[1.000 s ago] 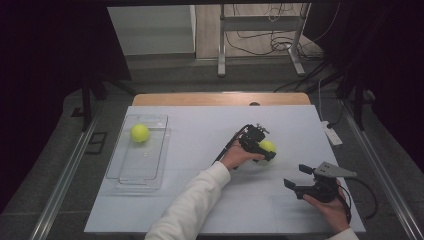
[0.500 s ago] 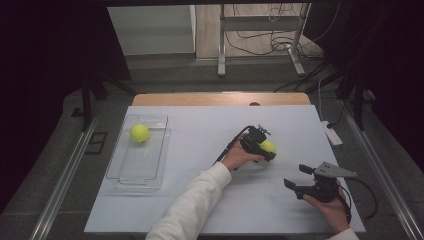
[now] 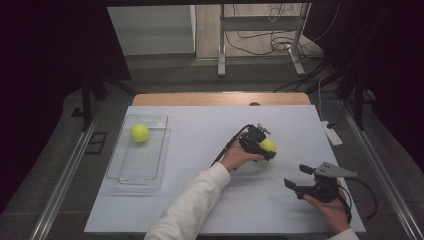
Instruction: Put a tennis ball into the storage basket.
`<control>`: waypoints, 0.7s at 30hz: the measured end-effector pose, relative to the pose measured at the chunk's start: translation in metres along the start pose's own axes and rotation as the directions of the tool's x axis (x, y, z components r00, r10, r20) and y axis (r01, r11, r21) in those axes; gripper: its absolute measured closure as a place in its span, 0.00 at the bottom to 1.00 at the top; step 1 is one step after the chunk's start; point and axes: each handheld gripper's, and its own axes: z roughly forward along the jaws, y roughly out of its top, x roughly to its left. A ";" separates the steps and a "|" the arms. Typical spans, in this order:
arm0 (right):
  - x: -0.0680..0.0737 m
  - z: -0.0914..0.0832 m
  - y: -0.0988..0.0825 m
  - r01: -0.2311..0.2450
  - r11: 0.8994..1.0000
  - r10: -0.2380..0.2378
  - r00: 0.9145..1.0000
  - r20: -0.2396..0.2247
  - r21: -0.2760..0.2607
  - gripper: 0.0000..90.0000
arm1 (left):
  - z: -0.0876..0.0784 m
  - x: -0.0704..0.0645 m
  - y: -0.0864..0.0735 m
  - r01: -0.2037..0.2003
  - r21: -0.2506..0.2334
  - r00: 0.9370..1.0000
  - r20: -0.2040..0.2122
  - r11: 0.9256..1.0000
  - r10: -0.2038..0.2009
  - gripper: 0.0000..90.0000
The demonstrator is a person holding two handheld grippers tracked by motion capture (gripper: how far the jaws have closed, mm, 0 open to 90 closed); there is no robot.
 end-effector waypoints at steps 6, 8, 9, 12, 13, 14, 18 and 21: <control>0.000 0.000 0.000 0.000 1.000 0.000 1.000 0.001 0.000 0.16 | -0.001 0.000 -0.001 -0.006 -0.003 1.000 -0.009 1.000 0.006 0.30; 0.000 0.000 0.000 0.000 1.000 0.000 1.000 0.000 0.000 0.16 | -0.002 0.000 -0.001 -0.004 -0.008 1.000 -0.012 1.000 0.004 0.30; 0.000 0.000 0.000 0.000 1.000 0.000 1.000 0.000 0.000 0.16 | -0.003 0.001 -0.001 -0.005 -0.011 1.000 -0.013 1.000 0.005 0.30; 0.000 0.000 0.000 0.000 1.000 0.000 1.000 0.001 0.001 0.16 | -0.006 0.001 -0.001 -0.007 -0.020 1.000 -0.015 1.000 0.006 0.30; 0.000 0.000 0.000 0.000 1.000 0.000 1.000 0.001 0.001 0.16 | -0.006 0.001 -0.001 -0.006 -0.023 1.000 -0.015 1.000 0.006 0.30; 0.000 0.000 0.000 -0.001 1.000 0.001 1.000 0.000 -0.002 0.16 | -0.008 0.001 -0.001 -0.008 -0.026 1.000 -0.013 1.000 0.008 0.30; 0.000 0.000 0.000 0.003 1.000 -0.003 1.000 0.004 0.001 0.16 | -0.012 0.000 -0.002 -0.008 -0.042 1.000 -0.018 0.999 0.007 0.30; 0.000 0.000 0.000 0.003 1.000 -0.003 1.000 0.004 0.001 0.16 | -0.014 -0.001 -0.002 -0.008 -0.053 1.000 -0.018 0.999 0.007 0.30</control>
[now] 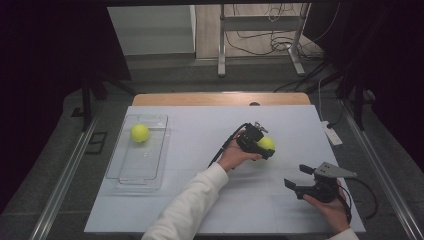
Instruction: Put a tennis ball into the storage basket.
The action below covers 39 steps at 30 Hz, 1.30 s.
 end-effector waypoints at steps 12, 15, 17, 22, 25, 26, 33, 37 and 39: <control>0.000 0.000 0.000 0.000 1.000 0.000 1.000 0.001 0.001 0.16 | -0.011 -0.001 -0.003 -0.007 -0.030 1.000 0.004 1.000 0.007 0.30; 0.000 0.000 0.000 0.000 1.000 0.000 1.000 0.002 0.002 0.16 | -0.014 -0.001 -0.004 -0.004 -0.041 1.000 0.003 0.999 0.004 0.30; 0.000 0.000 0.000 -0.001 1.000 0.001 1.000 0.002 0.002 0.16 | -0.016 -0.001 -0.004 -0.005 -0.044 1.000 0.006 0.999 0.005 0.30; 0.000 0.001 0.000 -0.003 1.000 0.003 1.000 0.001 0.001 0.16 | -0.020 -0.001 -0.004 -0.006 -0.055 1.000 0.005 0.998 0.007 0.30; 0.000 0.001 0.000 -0.002 1.000 0.002 1.000 0.004 0.003 0.16 | -0.023 -0.002 -0.004 -0.007 -0.063 1.000 0.006 0.998 0.008 0.30; 0.000 0.001 0.000 -0.002 1.000 0.002 1.000 0.004 0.003 0.16 | -0.024 -0.002 -0.004 -0.012 -0.065 1.000 0.006 0.998 0.012 0.30; 0.000 0.000 0.000 -0.003 1.000 0.003 1.000 0.004 0.003 0.16 | -0.032 -0.004 -0.005 -0.013 -0.082 1.000 0.003 0.997 0.013 0.30; 0.000 0.001 0.000 -0.003 1.000 0.003 1.000 0.004 0.003 0.16 | -0.038 -0.005 -0.006 -0.020 -0.092 1.000 0.002 0.996 0.020 0.30; 0.000 0.001 0.000 -0.003 1.000 0.003 1.000 0.005 0.004 0.16 | -0.040 -0.006 -0.006 -0.013 -0.104 1.000 0.003 0.994 0.013 0.30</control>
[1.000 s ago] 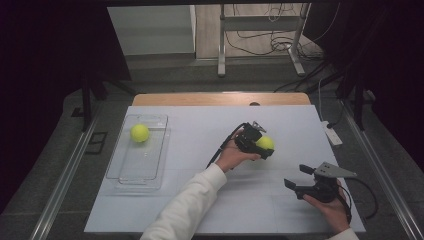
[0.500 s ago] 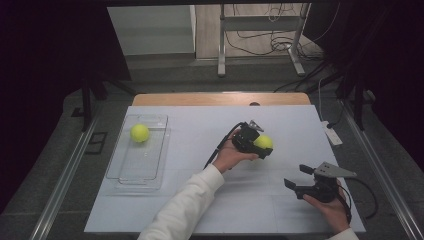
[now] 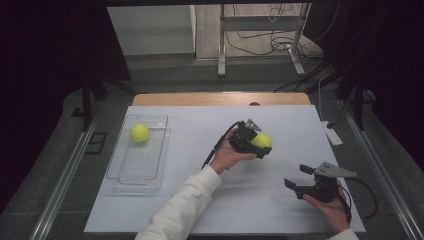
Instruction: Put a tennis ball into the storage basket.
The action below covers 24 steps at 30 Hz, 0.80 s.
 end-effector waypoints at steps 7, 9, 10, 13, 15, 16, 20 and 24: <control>0.000 0.000 0.000 0.001 1.000 -0.001 1.000 0.002 0.001 0.16 | -0.005 0.001 0.000 -0.002 -0.005 1.000 -0.004 1.000 0.002 0.30; 0.000 0.000 0.000 0.000 1.000 0.000 1.000 0.002 0.000 0.16 | -0.006 0.001 0.000 -0.001 -0.010 1.000 -0.005 1.000 0.000 0.30; 0.000 0.000 0.000 -0.001 1.000 0.001 1.000 0.001 -0.002 0.16 | -0.007 0.002 0.000 -0.001 -0.011 1.000 -0.007 1.000 0.001 0.30; 0.000 0.000 0.000 -0.002 1.000 0.002 1.000 0.000 -0.002 0.16 | -0.009 0.002 -0.001 0.000 -0.013 1.000 -0.009 1.000 0.000 0.30; 0.000 0.000 0.000 -0.002 1.000 0.002 1.000 0.000 -0.002 0.16 | -0.011 0.002 -0.001 0.000 -0.016 1.000 -0.010 1.000 0.000 0.30; 0.000 0.000 0.000 -0.002 1.000 0.002 1.000 0.000 -0.002 0.16 | -0.012 0.002 -0.001 0.001 -0.018 1.000 -0.010 1.000 -0.001 0.30; 0.000 0.000 0.000 0.000 1.000 0.000 1.000 0.001 -0.001 0.16 | -0.016 0.003 -0.003 -0.002 -0.025 1.000 -0.013 1.000 0.002 0.30; 0.000 0.000 0.000 0.003 1.000 -0.003 1.000 0.004 0.003 0.16 | -0.021 0.004 -0.004 0.000 -0.034 1.000 -0.017 0.999 -0.001 0.30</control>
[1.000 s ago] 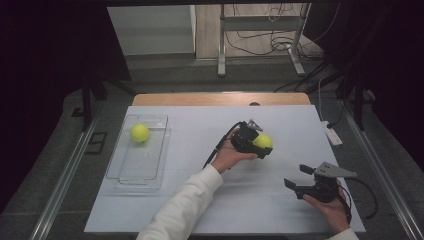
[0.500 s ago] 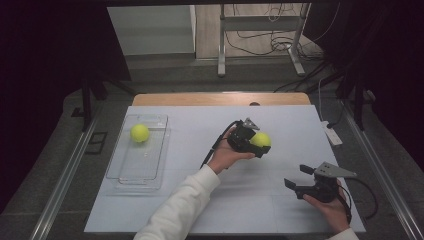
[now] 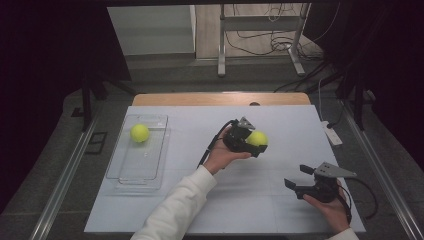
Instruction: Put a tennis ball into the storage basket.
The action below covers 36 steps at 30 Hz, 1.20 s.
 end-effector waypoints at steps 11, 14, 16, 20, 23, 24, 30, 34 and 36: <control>0.000 0.000 0.000 0.001 1.000 -0.001 1.000 0.001 0.000 0.16 | -0.012 0.003 -0.003 0.011 -0.020 1.000 0.001 1.000 -0.011 0.30; 0.000 0.000 0.000 -0.002 1.000 0.002 1.000 0.002 0.000 0.16 | -0.015 0.003 -0.004 0.009 -0.023 1.000 -0.001 1.000 -0.009 0.30; 0.000 0.000 0.000 -0.001 1.000 0.001 1.000 0.002 0.000 0.16 | -0.016 0.003 -0.005 0.011 -0.028 1.000 -0.002 1.000 -0.011 0.30; 0.000 0.000 0.000 0.002 1.000 -0.002 1.000 0.003 0.001 0.16 | -0.020 0.003 -0.007 0.014 -0.032 1.000 -0.006 0.999 -0.014 0.30; 0.000 0.000 0.000 0.001 1.000 -0.001 1.000 0.003 0.001 0.16 | -0.022 0.004 -0.007 0.011 -0.034 1.000 -0.009 0.999 -0.011 0.30; 0.000 0.000 0.000 0.001 1.000 -0.001 1.000 0.004 0.001 0.16 | -0.023 0.004 -0.008 0.013 -0.035 1.000 -0.010 0.999 -0.013 0.30; 0.000 0.000 0.000 0.001 1.000 -0.001 1.000 0.006 0.000 0.16 | -0.031 0.006 -0.012 0.011 -0.042 1.000 -0.017 0.999 -0.012 0.29; 0.000 0.000 0.000 -0.001 1.000 0.001 1.000 0.008 0.000 0.16 | -0.037 0.008 -0.014 0.016 -0.050 1.000 -0.025 0.999 -0.017 0.30; 0.000 0.001 0.000 0.001 1.000 -0.001 1.000 0.009 0.001 0.16 | -0.039 0.009 -0.016 0.016 -0.052 0.999 -0.027 0.999 -0.018 0.30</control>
